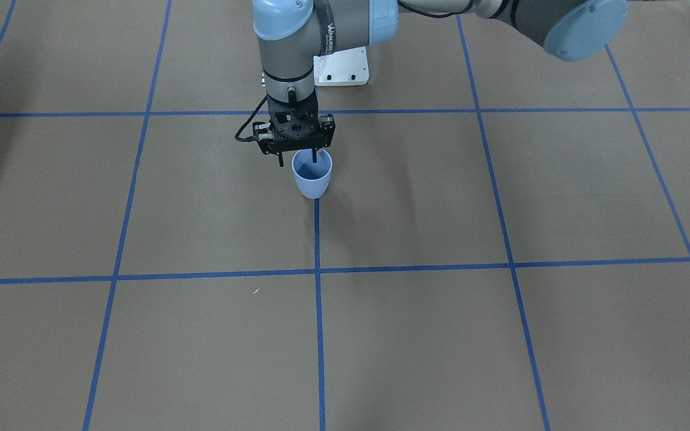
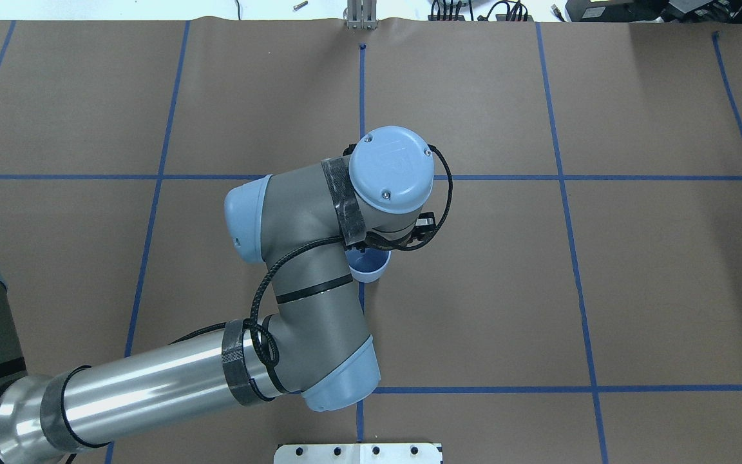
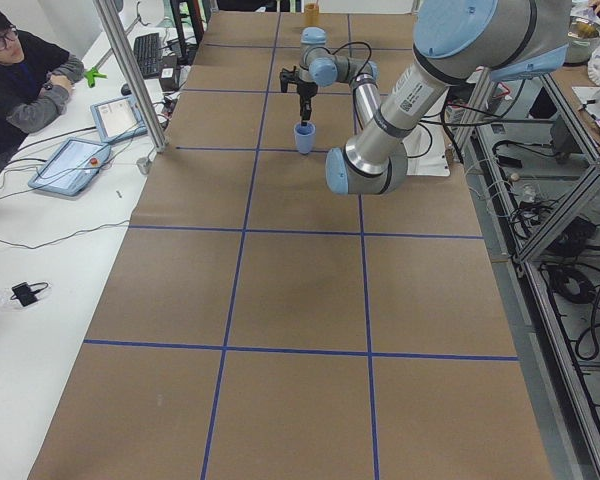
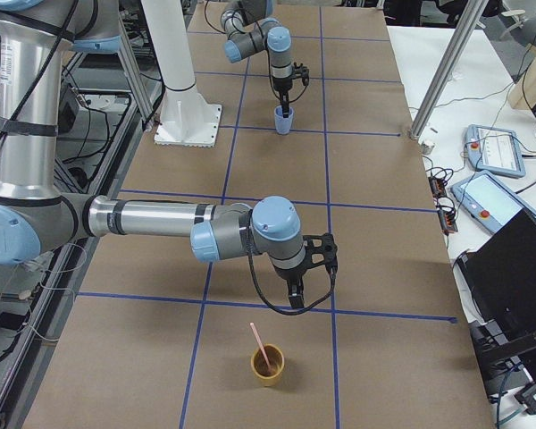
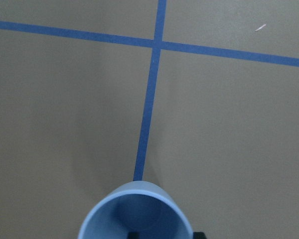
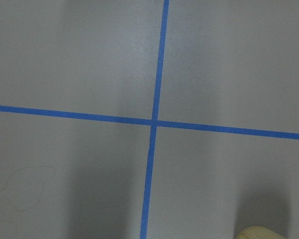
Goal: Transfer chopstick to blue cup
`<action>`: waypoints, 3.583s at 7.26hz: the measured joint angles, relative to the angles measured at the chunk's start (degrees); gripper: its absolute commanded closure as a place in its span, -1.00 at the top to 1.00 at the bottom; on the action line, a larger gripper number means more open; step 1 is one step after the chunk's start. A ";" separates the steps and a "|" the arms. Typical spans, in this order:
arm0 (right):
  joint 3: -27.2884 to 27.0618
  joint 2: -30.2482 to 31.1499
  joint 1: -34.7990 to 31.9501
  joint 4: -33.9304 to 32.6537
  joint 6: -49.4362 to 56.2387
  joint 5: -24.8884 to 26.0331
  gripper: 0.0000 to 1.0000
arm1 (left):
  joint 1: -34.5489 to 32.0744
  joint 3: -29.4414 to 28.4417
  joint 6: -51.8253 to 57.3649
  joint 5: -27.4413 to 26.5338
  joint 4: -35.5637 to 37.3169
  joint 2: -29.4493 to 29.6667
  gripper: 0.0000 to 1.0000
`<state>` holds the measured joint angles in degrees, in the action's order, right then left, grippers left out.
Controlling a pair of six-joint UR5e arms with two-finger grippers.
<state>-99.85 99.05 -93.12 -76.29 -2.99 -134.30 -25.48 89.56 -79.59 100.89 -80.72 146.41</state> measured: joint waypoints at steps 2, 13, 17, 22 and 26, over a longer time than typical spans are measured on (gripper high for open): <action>-0.04 0.00 -0.03 0.00 0.00 -0.08 1.00 | -1.47 6.06 1.93 0.23 2.94 -1.34 0.96; -3.39 2.54 -0.26 -0.10 -2.33 -0.52 0.99 | -63.06 -4.93 99.50 29.10 4.66 -38.94 0.96; -1.53 7.17 -0.92 -0.89 2.45 2.59 0.98 | -70.36 -13.99 110.75 29.52 -8.18 -49.05 0.96; 1.70 5.43 -3.44 -8.76 7.63 4.35 0.50 | -71.45 -13.04 107.82 39.63 -18.84 -61.08 0.96; 1.99 7.56 -3.56 -9.54 11.41 9.03 -0.14 | -71.47 -12.76 107.80 39.86 -21.33 -62.66 0.96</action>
<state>-97.85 106.61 -96.67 -85.83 8.42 -125.27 -96.94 76.79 28.21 140.75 -102.05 83.75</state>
